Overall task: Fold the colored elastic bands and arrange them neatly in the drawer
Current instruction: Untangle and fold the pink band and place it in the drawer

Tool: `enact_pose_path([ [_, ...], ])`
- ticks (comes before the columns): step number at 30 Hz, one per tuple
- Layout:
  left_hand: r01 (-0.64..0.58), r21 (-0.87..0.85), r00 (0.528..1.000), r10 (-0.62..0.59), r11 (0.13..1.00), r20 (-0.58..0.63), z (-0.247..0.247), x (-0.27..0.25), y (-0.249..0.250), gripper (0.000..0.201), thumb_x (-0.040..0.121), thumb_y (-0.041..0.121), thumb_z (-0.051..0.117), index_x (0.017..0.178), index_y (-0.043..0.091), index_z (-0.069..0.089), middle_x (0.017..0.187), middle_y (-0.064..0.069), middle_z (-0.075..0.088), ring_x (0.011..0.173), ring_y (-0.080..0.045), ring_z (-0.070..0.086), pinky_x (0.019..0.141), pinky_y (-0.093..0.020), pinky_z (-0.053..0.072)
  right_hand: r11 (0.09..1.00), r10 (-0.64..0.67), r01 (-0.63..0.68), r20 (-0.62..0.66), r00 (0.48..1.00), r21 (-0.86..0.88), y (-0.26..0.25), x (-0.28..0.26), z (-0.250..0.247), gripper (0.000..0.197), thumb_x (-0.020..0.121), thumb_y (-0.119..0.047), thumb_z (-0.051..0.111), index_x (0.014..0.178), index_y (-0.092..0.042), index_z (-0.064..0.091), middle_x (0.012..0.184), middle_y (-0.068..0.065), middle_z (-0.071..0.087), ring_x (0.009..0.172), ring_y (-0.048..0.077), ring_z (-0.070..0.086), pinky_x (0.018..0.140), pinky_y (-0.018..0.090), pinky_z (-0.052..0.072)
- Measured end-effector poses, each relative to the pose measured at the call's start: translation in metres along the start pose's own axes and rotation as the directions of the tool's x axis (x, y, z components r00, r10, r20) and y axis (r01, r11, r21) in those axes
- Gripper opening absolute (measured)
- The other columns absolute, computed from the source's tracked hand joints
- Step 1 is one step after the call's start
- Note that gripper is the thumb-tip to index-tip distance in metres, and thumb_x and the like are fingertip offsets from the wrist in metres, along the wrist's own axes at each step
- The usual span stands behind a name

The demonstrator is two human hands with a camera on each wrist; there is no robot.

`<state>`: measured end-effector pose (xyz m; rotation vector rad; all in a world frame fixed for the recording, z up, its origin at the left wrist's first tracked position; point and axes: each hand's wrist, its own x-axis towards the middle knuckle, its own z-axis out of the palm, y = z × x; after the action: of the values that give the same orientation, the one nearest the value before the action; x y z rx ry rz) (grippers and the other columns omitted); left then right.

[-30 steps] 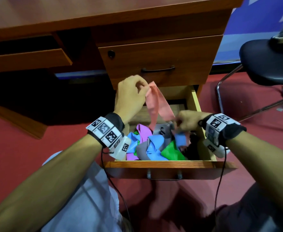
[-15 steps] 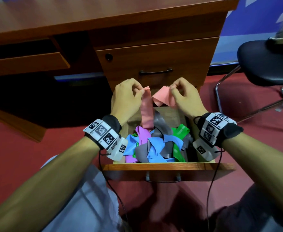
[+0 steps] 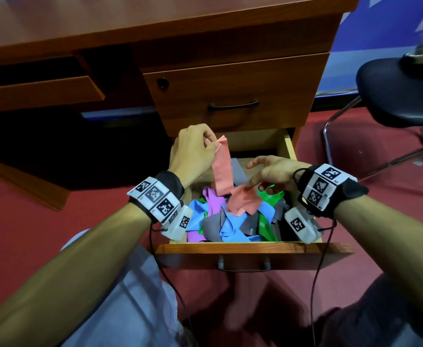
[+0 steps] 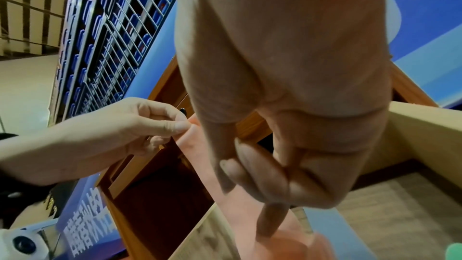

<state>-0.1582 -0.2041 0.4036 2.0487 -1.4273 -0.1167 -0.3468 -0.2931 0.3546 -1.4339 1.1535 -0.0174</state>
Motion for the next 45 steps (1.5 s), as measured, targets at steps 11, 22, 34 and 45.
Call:
enact_pose_path([
  [11, -0.015, 0.005, 1.0, 0.015, 1.0, -0.003, -0.002, -0.001, 0.002, 0.014, 0.09, 0.023, 0.071, 0.077, 0.026, 0.067, 0.075, 0.012, 0.066, 0.074, -0.008, 0.064, 0.064, -0.035, 0.058, 0.728, -0.321, 0.259, 0.017, 0.947, -0.635, 0.009, 0.005, 0.007, 0.017, 0.087, -0.029, 0.072, 0.101, -0.019, 0.07, 0.094, 0.002, 0.07, 0.085, 0.021, 0.067, 0.072, 0.029, 0.052],
  [22, -0.018, 0.02, 1.0, 0.018, 1.0, 0.013, -0.001, 0.0, -0.001, 0.015, 0.089, 0.02, 0.071, 0.077, 0.028, 0.066, 0.08, 0.011, 0.066, 0.078, -0.009, 0.065, 0.067, -0.036, 0.059, 0.391, -0.051, 0.169, 0.162, 0.985, -0.905, 0.018, 0.019, 0.019, 0.063, 0.073, -0.029, 0.086, 0.13, -0.023, 0.058, 0.122, 0.0, 0.061, 0.106, 0.021, 0.061, 0.089, 0.034, 0.055],
  [34, 0.012, -0.004, 0.999, -0.012, 1.0, -0.03, -0.008, 0.001, 0.0, 0.012, 0.089, 0.022, 0.069, 0.078, 0.027, 0.066, 0.078, 0.012, 0.064, 0.078, -0.011, 0.064, 0.064, -0.034, 0.055, 0.929, -0.355, 0.347, -0.044, 0.934, -0.131, -0.015, -0.005, 0.007, 0.02, 0.095, -0.011, 0.05, 0.079, -0.011, 0.062, 0.063, 0.0, 0.059, 0.053, 0.011, 0.053, 0.05, 0.02, 0.041],
  [45, 0.035, -0.019, 0.997, -0.036, 0.999, -0.061, -0.012, 0.004, -0.004, 0.013, 0.09, 0.02, 0.069, 0.079, 0.027, 0.066, 0.083, 0.009, 0.066, 0.08, -0.014, 0.066, 0.062, -0.029, 0.051, 0.921, -0.279, 0.188, 0.245, 0.929, 0.34, -0.019, -0.014, 0.001, 0.024, 0.097, -0.015, 0.057, 0.078, -0.017, 0.072, 0.077, 0.005, 0.066, 0.068, 0.017, 0.062, 0.065, 0.028, 0.051],
])
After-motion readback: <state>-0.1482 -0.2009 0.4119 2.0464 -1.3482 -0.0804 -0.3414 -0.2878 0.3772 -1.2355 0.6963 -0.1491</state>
